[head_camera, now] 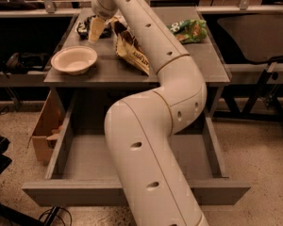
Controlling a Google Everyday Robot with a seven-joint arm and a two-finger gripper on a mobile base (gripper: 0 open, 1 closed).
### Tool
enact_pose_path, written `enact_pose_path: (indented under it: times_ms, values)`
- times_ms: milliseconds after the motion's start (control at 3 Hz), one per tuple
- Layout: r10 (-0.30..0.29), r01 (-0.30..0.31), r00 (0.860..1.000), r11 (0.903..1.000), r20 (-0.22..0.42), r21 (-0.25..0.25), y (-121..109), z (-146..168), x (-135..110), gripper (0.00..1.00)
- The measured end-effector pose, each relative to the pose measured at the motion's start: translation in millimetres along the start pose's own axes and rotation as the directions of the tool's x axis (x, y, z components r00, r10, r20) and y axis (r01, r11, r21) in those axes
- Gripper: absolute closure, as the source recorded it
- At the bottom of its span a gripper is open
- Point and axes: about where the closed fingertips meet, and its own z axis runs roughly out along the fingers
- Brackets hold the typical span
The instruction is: Place blue chip bag into top drawer
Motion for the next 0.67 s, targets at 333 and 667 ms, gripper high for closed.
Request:
enact_pose_path:
  times_ms: [333,667]
  values:
    - [0.129,-0.131,0.991,0.9829,0.018,0.13,-37.9,-10.1,16.6,0.0]
    - [0.138,-0.139,0.99,0.9818,0.017,0.129,-36.6,-6.1,16.5,0.0]
